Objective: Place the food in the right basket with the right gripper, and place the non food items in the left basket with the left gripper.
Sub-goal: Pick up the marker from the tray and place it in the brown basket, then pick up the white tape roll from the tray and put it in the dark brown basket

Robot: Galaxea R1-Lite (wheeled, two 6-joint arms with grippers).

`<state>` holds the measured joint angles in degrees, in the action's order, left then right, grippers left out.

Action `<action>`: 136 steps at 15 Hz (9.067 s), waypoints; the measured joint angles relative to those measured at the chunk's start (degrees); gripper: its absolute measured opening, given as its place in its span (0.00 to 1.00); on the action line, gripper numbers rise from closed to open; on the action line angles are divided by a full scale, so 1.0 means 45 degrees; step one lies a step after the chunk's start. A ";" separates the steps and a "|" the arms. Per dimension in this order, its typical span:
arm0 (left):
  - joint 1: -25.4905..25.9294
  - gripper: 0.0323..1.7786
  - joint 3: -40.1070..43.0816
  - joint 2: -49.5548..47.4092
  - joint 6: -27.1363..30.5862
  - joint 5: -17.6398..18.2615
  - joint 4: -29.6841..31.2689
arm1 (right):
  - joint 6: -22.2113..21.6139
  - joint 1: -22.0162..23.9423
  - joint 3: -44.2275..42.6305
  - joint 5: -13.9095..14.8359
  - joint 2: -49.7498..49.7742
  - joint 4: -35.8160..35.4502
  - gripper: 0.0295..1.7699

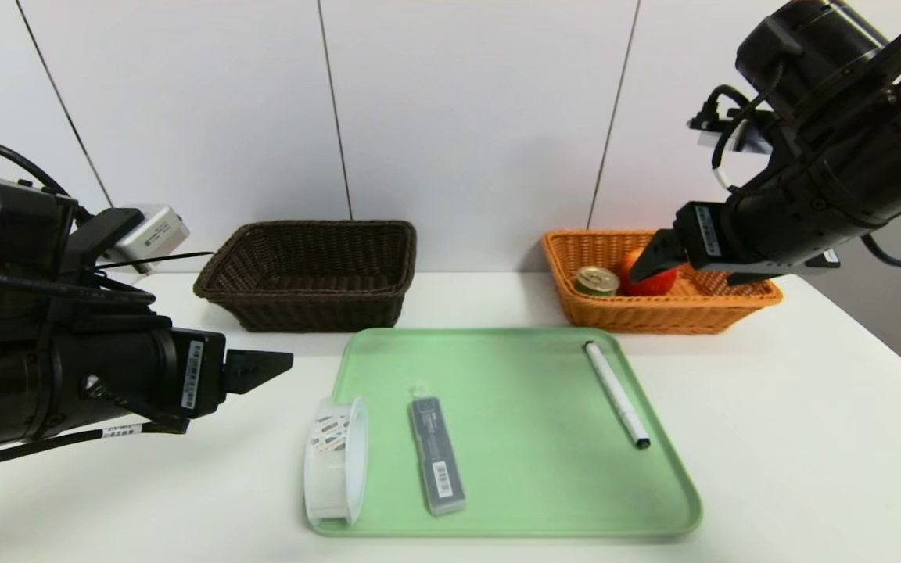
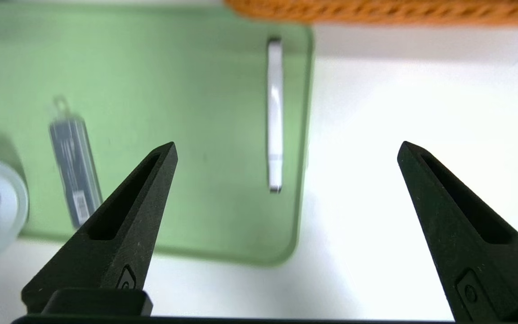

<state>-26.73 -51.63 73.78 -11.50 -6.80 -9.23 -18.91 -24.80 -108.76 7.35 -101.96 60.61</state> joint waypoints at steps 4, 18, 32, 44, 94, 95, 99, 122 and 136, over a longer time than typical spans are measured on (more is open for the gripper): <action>0.0005 0.95 -0.0035 -0.0171 -0.0005 0.0024 0.0000 | -0.0704 -0.0314 -0.0019 -0.0740 -0.0661 0.0390 0.96; 0.0008 0.95 0.0081 -0.0604 -0.0005 0.0087 -0.0222 | -0.1690 -0.0756 -0.0520 -0.1094 -0.4372 0.0433 0.96; 0.0019 0.95 0.0184 -0.0599 -0.0005 0.0081 -0.0320 | -0.1653 -0.0363 -0.0588 -0.1468 -0.5535 0.0244 0.96; 0.0024 0.95 0.0165 -0.0574 0.0000 0.0079 -0.0320 | -0.1647 -0.0368 -0.0599 -0.1420 -0.5727 0.0276 0.96; 0.0043 0.95 0.1103 -0.1284 -0.0073 -0.0092 -0.0899 | 0.1642 -0.4529 -0.0642 0.1438 -0.6878 -2.0041 0.08; 0.0038 0.95 0.1130 -0.1284 -0.0070 -0.0068 -0.0875 | 0.1666 -0.4516 -0.0656 0.1292 -0.7122 -2.0139 0.08; 0.0024 0.95 0.1151 -0.1289 -0.0190 -0.0060 -0.0796 | 0.2034 -0.4481 -0.0723 0.0704 -0.7680 -2.0223 0.08; 0.0057 0.95 -0.0068 -0.1493 -0.0268 -0.0317 -0.0675 | 0.3573 -0.3359 0.0011 0.3487 -0.6572 -1.9459 0.88; -0.0360 0.95 -0.4221 -0.1303 -0.1522 -0.2021 -0.6810 | 0.4611 -0.1980 0.7566 0.5109 0.0447 -1.4753 0.95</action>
<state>-28.36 -70.62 67.91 -18.35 -15.90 -39.88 1.84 -33.71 -74.72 30.34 -99.95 -5.78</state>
